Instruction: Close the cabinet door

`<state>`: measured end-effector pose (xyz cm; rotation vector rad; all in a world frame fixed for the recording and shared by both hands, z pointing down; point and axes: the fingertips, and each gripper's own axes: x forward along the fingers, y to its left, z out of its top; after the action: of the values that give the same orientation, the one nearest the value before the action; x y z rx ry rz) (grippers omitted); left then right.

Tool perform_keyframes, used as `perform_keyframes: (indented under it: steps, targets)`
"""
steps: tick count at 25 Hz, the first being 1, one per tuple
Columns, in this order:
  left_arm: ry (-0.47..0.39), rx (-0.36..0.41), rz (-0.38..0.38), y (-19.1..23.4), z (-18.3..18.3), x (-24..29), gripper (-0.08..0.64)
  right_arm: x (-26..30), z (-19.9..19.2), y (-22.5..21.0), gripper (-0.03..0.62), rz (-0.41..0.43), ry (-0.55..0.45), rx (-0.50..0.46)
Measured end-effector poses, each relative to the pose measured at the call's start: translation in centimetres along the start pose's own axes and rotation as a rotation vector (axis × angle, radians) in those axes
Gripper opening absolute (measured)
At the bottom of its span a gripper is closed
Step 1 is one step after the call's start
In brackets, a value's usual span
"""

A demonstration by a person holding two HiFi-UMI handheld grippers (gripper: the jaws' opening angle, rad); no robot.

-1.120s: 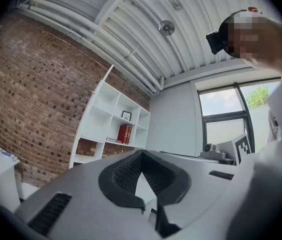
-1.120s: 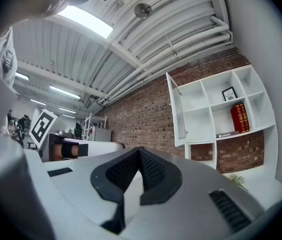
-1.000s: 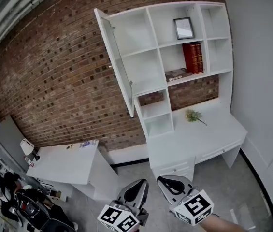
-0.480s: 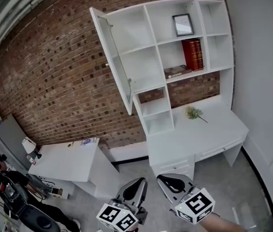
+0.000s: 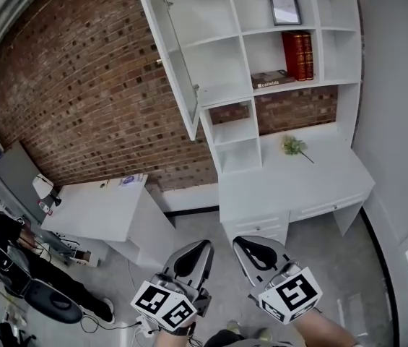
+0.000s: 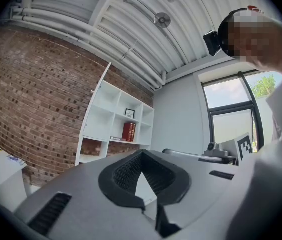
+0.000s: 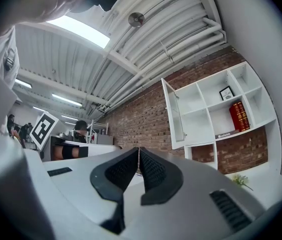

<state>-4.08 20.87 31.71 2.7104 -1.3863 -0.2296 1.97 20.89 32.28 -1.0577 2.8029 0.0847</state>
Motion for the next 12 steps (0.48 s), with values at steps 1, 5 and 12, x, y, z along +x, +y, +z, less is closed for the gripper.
perform_keyframes:
  steps: [1,5,12]
  targets:
    - [0.0,0.001,0.0,0.0,-0.1,0.1,0.011,0.1,0.0,-0.2,0.02,-0.002,-0.001,0.001]
    - [-0.004,0.0,0.001,0.8,-0.4,0.7,0.011,1.0,-0.4,-0.8,0.02,-0.005,0.007,0.001]
    - [-0.017,0.001,0.006,4.8,-0.5,2.6,0.011,5.0,-1.5,-2.1,0.02,-0.006,0.031,-0.01]
